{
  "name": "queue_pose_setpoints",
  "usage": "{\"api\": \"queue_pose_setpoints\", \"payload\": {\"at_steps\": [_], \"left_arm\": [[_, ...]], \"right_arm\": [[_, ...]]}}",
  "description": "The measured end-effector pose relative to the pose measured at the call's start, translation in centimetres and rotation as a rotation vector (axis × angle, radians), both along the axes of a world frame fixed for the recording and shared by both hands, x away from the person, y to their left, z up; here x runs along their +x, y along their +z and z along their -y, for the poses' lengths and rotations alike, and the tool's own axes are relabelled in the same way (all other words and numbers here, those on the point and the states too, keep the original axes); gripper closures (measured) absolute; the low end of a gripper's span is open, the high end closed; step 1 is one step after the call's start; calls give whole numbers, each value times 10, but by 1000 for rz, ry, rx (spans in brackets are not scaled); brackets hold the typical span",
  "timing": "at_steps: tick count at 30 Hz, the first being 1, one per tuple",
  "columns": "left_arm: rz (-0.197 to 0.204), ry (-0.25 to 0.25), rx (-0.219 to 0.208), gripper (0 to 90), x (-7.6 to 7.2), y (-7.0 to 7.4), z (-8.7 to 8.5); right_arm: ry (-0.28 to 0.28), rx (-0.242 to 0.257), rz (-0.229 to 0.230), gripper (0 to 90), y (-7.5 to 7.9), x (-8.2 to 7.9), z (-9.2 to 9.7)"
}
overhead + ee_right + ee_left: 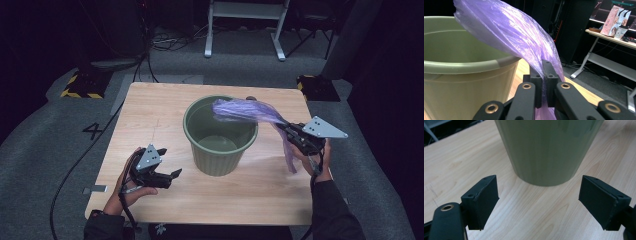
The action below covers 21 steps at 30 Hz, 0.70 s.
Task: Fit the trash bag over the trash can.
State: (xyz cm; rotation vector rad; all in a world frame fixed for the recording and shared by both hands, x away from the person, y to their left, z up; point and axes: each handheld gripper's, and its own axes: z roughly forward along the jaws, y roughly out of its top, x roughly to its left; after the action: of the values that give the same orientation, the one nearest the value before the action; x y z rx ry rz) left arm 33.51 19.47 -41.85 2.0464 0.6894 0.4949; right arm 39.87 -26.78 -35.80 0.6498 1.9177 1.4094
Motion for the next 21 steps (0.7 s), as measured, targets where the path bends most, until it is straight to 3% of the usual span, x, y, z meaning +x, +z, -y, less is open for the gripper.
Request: {"api": "queue_pose_setpoints", "payload": {"at_steps": [3,7,17,21], "left_arm": [[35,-11,9,154,5,15,-1],[44,-19,-6,154,10,22,-2],[88,-28,-115,154,17,46,-9],[106,-34,-119,154,20,57,-7]], "right_arm": [[-8,-4,-2,894,1,1,-1],[-16,-9,1,895,1,1,-1],[-21,-22,-5,895,6,6,-4],[-28,-31,-4,894,7,6,-6]]}}
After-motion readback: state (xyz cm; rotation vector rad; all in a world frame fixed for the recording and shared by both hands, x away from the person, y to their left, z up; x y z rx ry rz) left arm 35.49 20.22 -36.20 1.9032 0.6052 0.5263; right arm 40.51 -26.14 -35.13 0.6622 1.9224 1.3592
